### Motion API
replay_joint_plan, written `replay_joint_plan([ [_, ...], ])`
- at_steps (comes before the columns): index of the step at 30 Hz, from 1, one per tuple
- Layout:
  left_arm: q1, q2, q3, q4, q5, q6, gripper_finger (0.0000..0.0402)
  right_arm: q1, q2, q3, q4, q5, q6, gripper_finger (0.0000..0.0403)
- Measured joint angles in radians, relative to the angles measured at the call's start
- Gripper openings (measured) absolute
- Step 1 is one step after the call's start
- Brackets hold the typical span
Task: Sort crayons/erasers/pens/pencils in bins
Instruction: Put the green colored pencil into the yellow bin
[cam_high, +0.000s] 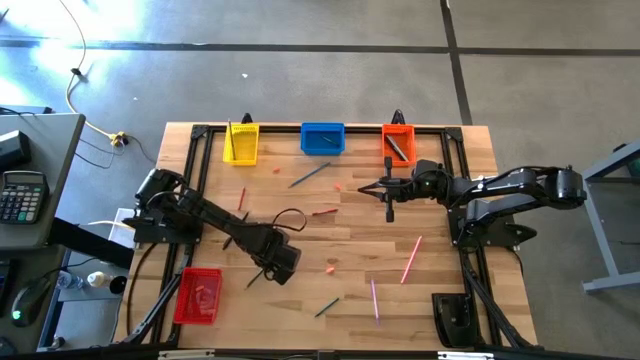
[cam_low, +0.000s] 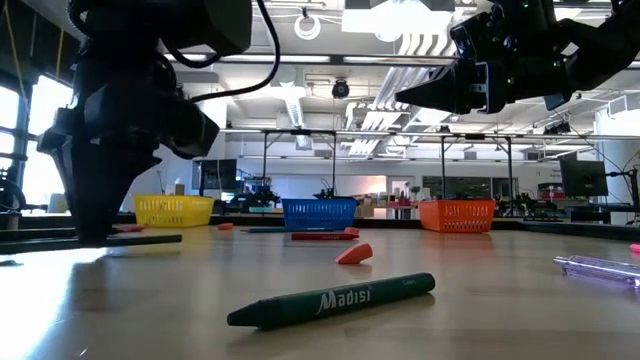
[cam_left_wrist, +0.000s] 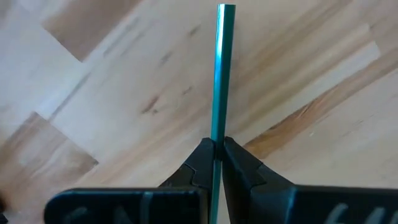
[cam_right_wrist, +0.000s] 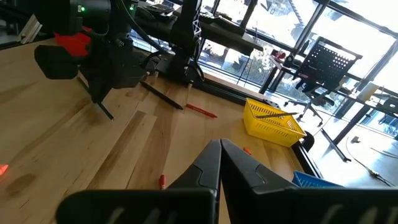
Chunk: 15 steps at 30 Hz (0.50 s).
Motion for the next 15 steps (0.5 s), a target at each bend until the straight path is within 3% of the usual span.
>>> replay_joint_plan([
  [8,0.047,-0.138,0.000,-0.108,-0.120,0.000,0.0005,0.000,0.000,0.000,0.000,0.000,0.000,0.0000],
  [15,0.164,-0.263,0.000,-0.180,-0.260,0.055,0.0005,0.000,0.000,0.000,-0.002,0.000,0.000,0.0000],
])
